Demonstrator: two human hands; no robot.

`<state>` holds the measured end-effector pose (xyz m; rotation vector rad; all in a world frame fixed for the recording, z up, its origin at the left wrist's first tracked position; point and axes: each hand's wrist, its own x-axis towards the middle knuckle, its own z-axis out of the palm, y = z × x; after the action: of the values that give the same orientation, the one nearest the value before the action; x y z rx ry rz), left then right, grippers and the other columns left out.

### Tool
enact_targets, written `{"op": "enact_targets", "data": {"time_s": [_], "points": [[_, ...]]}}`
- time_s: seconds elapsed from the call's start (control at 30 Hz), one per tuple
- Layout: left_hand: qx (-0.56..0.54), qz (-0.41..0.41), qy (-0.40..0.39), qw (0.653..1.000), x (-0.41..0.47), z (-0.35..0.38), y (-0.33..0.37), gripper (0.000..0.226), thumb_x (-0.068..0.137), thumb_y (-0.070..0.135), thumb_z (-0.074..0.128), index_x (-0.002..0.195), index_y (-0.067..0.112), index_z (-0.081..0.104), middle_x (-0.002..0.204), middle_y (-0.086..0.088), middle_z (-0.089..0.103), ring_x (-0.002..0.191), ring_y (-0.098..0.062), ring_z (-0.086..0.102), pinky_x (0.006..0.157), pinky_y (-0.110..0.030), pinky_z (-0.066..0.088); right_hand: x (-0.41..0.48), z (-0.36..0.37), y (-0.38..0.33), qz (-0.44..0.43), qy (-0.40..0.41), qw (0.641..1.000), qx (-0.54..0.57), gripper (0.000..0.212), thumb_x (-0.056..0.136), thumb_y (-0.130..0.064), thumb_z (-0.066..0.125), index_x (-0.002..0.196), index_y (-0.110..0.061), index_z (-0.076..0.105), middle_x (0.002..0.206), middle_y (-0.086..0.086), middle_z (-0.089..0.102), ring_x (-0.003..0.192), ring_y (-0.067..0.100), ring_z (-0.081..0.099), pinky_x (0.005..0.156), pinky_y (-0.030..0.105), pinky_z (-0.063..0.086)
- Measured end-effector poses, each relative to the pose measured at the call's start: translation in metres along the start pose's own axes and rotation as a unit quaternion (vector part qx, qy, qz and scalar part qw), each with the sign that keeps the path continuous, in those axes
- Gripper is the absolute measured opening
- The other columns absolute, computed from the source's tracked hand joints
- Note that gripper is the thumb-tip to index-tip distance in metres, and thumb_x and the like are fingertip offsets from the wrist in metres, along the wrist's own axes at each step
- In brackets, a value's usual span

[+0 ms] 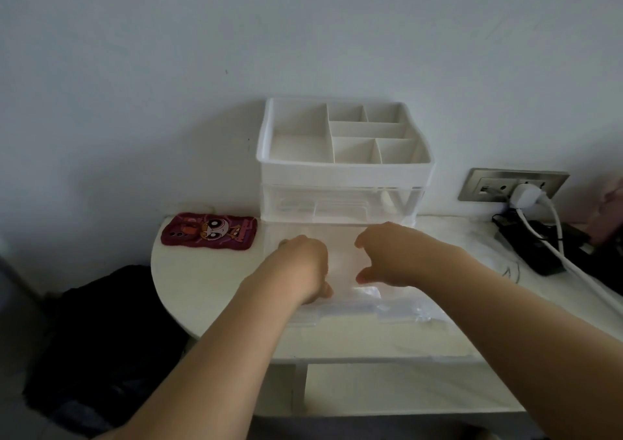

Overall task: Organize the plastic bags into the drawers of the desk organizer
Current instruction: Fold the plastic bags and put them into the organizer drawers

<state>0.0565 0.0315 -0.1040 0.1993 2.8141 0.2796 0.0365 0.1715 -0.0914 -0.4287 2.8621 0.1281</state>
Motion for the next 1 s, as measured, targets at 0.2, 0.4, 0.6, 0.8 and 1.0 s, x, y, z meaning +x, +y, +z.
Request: {"op": "enact_targets", "data": {"time_s": [0.2, 0.4, 0.6, 0.8, 1.0], "points": [[-0.028, 0.003, 0.036, 0.999, 0.005, 0.011, -0.006, 0.055, 0.078, 0.031, 0.074, 0.123, 0.014, 0.047, 0.124, -0.008, 0.037, 0.112, -0.028, 0.045, 0.077, -0.032, 0.04, 0.009, 0.012, 0.002, -0.008, -0.05, 0.999, -0.002, 0.05, 0.086, -0.042, 0.064, 0.125, -0.012, 0.052, 0.121, 0.005, 0.059, 0.11, 0.023, 0.054, 0.093, 0.03, 0.043], [0.003, -0.004, -0.042, 0.999, 0.011, 0.006, -0.003, 0.077, 0.084, 0.037, 0.068, 0.146, 0.016, 0.027, 0.152, -0.017, 0.017, 0.139, -0.036, 0.022, 0.108, -0.044, 0.035, -0.003, -0.005, 0.013, -0.049, -0.013, 0.998, 0.039, 0.06, 0.083, -0.042, 0.066, 0.136, -0.02, 0.045, 0.138, -0.002, 0.047, 0.126, 0.017, 0.043, 0.104, 0.031, 0.034], [0.012, 0.001, -0.062, 0.998, 0.016, 0.003, 0.001, 0.081, 0.084, 0.038, 0.066, 0.149, 0.022, 0.021, 0.154, -0.014, 0.011, 0.142, -0.036, 0.012, 0.109, -0.046, 0.033, -0.003, -0.007, 0.006, -0.091, -0.05, 0.994, 0.037, 0.086, 0.074, -0.051, 0.072, 0.145, -0.026, 0.031, 0.148, -0.007, 0.036, 0.134, 0.017, 0.034, 0.109, 0.033, 0.028], [-0.014, 0.009, -0.045, 0.999, 0.022, 0.007, -0.007, 0.085, 0.08, 0.038, 0.071, 0.148, 0.028, 0.021, 0.154, -0.009, 0.014, 0.143, -0.032, 0.007, 0.11, -0.048, 0.031, 0.012, -0.003, 0.016, -0.103, -0.078, 0.991, 0.035, 0.085, 0.077, -0.042, 0.073, 0.147, -0.027, 0.027, 0.149, -0.005, 0.034, 0.137, 0.02, 0.032, 0.112, 0.034, 0.026], [-0.022, -0.006, -0.049, 0.999, 0.02, 0.009, -0.006, 0.092, 0.081, 0.037, 0.07, 0.149, 0.029, 0.008, 0.154, -0.011, -0.011, 0.143, -0.033, 0.006, 0.104, -0.043, 0.037, 0.016, 0.014, 0.013, -0.115, -0.049, 0.992, 0.007, 0.076, 0.08, -0.028, 0.073, 0.144, -0.022, 0.032, 0.137, 0.003, 0.045, 0.126, 0.023, 0.04, 0.101, 0.03, 0.031]]}}
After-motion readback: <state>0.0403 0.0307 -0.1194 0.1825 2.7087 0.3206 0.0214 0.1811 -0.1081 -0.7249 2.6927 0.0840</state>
